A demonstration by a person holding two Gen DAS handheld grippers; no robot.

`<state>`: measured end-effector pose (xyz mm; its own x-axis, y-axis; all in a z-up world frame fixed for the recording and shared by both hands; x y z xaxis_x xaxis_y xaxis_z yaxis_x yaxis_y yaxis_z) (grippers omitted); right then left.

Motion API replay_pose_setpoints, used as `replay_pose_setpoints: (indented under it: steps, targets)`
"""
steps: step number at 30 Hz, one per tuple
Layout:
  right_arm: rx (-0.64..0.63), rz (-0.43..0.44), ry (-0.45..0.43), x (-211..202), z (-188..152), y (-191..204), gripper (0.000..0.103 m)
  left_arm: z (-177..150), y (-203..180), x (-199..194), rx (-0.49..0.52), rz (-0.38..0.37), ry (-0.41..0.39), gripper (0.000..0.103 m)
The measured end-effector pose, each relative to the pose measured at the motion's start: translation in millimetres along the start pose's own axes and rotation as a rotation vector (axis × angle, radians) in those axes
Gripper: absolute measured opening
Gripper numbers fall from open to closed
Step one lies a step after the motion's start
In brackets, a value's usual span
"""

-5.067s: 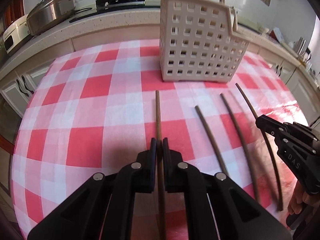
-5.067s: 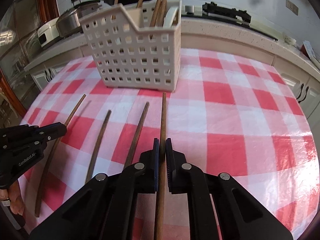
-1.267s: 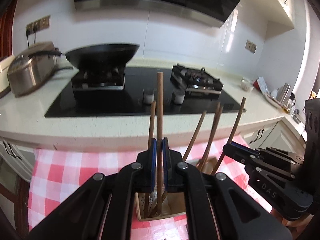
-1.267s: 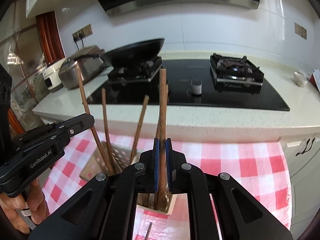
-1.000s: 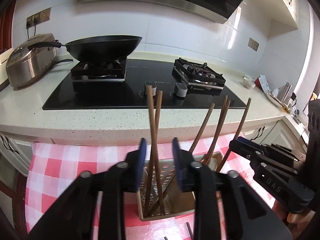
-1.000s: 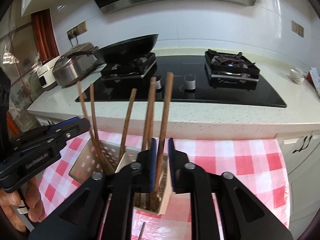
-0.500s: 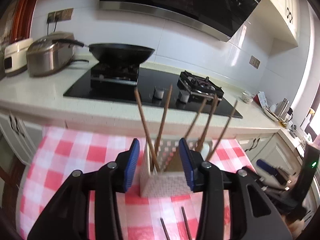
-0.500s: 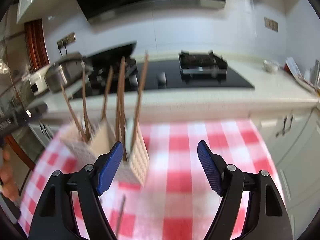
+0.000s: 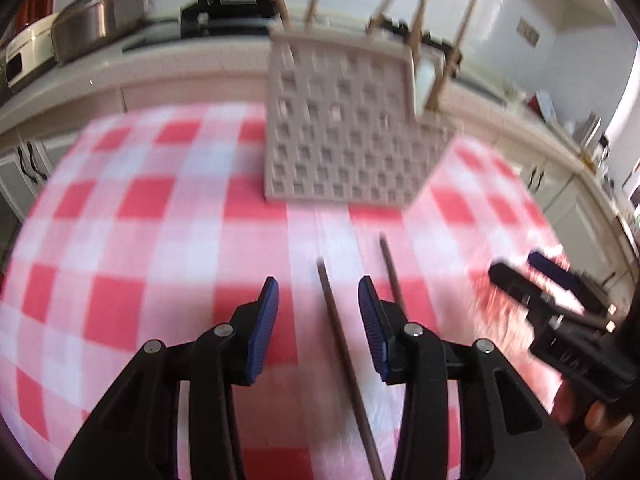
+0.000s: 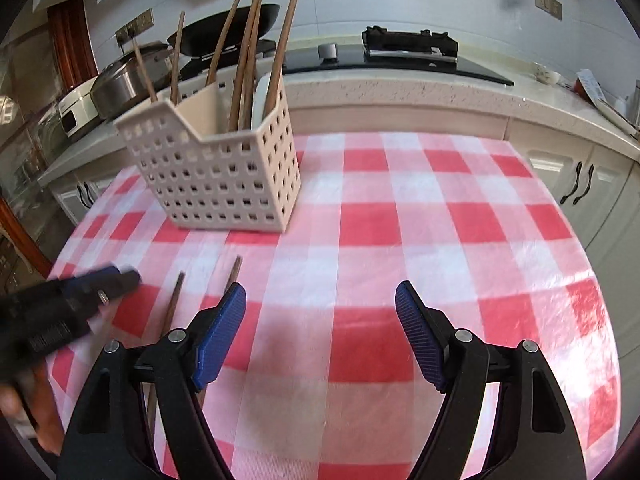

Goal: Organize utensils
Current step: 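Move both tools back to the remaining chopsticks and close on one each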

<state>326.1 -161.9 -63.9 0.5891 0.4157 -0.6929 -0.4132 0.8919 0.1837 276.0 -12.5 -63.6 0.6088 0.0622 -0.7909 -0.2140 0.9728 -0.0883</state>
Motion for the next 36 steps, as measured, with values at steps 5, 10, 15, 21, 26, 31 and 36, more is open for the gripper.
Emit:
replay_pose_setpoints:
  steps: [5,10,15,21,26,31,36]
  targets:
    - [0.019,-0.010,0.023,1.9,-13.4,-9.0,0.072,-20.6,-5.5,8.9,0.040,0.006,0.032,0.038]
    - [0.047,-0.035,0.038,2.1,-21.7,-21.9,0.073,-31.2,-10.2,11.6,0.067,0.004,0.053,0.038]
    - [0.042,-0.043,0.042,2.2,-23.7,-20.8,0.073,-39.9,-24.5,14.2,0.166,0.050,0.051,0.036]
    - [0.031,-0.044,0.046,2.5,-24.7,-13.7,0.074,-41.0,-15.1,11.8,0.224,0.083,0.047,0.011]
    - [0.020,-0.040,0.051,3.6,-25.3,-4.9,0.074,-39.6,11.6,9.2,0.193,0.072,0.055,0.009]
    - [0.016,-0.023,0.067,7.8,-28.2,7.2,0.074,-39.2,35.1,6.9,0.153,0.041,0.059,0.006]
    - [0.008,-0.007,0.081,11.8,-32.1,22.0,0.074,-39.9,46.9,4.7,0.137,0.028,0.056,0.006]
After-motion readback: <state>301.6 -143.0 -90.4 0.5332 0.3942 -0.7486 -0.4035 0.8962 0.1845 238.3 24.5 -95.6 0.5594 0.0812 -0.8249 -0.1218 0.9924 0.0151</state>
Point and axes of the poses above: each gripper's, at about its wrist camera, not at the fingertips, and x roughly the way its jaws point, y to its left, z to its top, the point moved 6 cm from there along x, roughly the way its jaws point, and after that the axes turned 5 degrees about z, right-handed, at the moved point
